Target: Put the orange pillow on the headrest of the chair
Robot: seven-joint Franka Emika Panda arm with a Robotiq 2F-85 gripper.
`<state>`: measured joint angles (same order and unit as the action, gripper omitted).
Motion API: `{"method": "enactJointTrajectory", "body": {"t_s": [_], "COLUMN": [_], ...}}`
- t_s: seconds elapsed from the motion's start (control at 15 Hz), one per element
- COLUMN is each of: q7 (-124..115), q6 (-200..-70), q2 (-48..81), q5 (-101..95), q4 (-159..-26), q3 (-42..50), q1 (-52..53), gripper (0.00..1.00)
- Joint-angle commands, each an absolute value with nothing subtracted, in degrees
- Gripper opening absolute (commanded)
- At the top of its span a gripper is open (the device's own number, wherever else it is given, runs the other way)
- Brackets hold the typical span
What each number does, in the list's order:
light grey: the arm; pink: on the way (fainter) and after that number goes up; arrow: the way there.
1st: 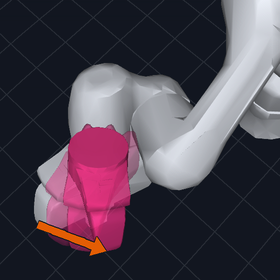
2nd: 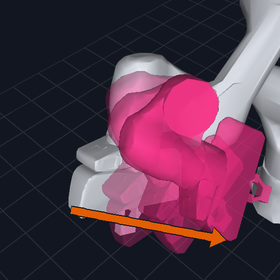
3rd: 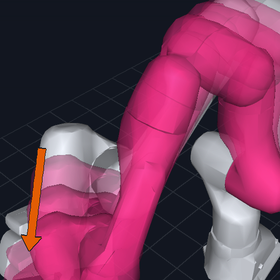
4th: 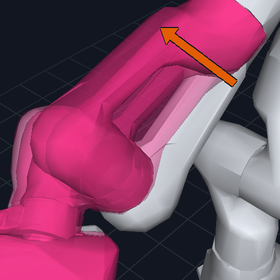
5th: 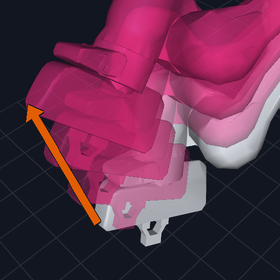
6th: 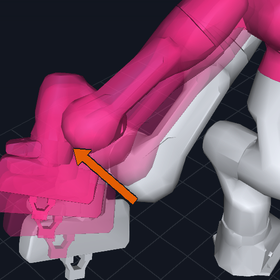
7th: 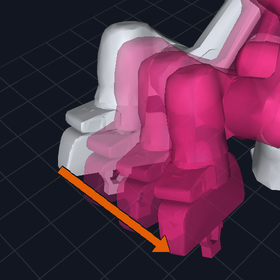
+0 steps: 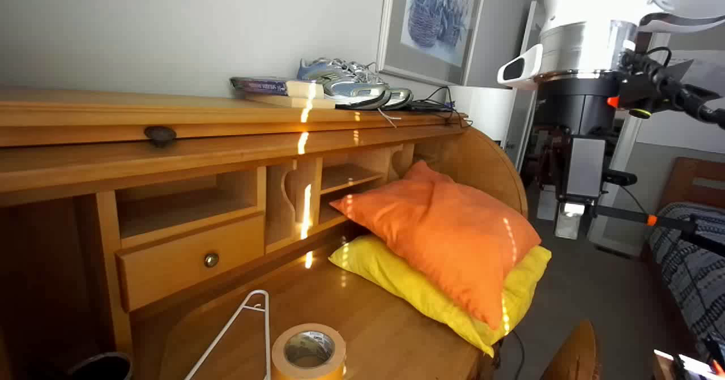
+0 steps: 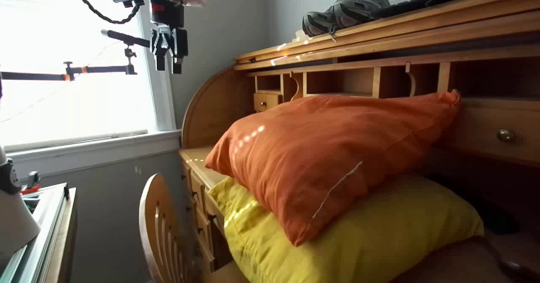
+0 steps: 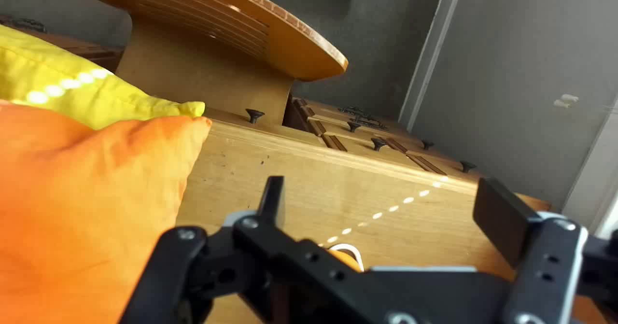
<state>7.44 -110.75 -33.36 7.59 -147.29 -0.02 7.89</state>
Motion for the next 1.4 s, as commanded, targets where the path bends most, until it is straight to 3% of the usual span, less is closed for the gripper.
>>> {"method": "enactJointTrajectory", "body": {"t_s": [0.0, 0.8, 1.33], "q7": [7.66, 7.66, 1.43], "q6": [-110.60, -110.60, -119.30], "q2": [-33.34, -33.34, -34.50], "q5": [7.86, 7.86, -6.48], "q4": [-147.20, -147.20, -151.16], "q3": [-0.52, -0.52, -2.10], "q1": [7.34, 7.34, -0.14], "gripper": [1.00, 1.00, 1.00]}}
